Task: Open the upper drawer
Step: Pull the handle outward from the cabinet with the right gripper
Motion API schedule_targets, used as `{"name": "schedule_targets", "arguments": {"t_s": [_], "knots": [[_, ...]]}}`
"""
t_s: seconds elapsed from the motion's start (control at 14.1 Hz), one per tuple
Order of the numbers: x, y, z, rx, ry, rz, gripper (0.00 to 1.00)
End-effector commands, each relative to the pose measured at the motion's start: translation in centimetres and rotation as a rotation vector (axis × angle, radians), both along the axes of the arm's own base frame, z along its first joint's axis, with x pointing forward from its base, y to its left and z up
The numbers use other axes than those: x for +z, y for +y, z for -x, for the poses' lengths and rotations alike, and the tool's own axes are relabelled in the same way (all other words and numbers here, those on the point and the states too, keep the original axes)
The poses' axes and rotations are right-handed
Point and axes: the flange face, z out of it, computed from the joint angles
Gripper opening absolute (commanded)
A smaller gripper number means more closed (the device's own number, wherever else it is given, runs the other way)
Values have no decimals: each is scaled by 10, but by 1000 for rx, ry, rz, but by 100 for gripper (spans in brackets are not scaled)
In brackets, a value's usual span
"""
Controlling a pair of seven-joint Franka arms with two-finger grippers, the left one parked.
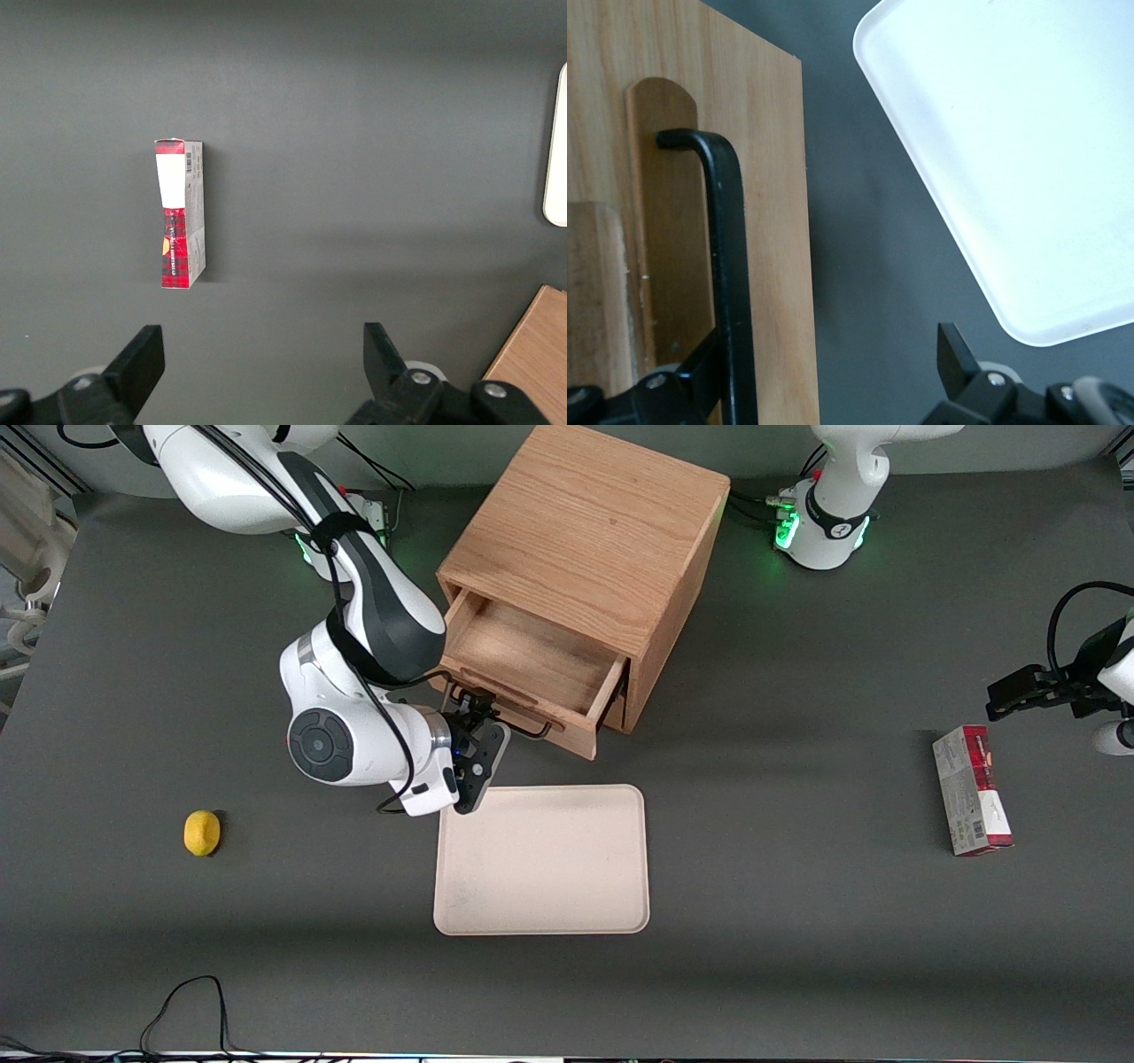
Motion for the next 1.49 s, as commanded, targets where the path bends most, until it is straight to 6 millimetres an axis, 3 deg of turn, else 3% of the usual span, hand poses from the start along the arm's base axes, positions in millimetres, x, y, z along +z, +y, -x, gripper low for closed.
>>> {"name": "schedule_targets", "arguments": {"t_s": [0.0,0.71,1.42], "knots": [[1,0,-13,4,-11,-27,100],[4,-12,-39,-29,-44,-48,100],[14,-37,-63,-75,-78,-62,100]]}}
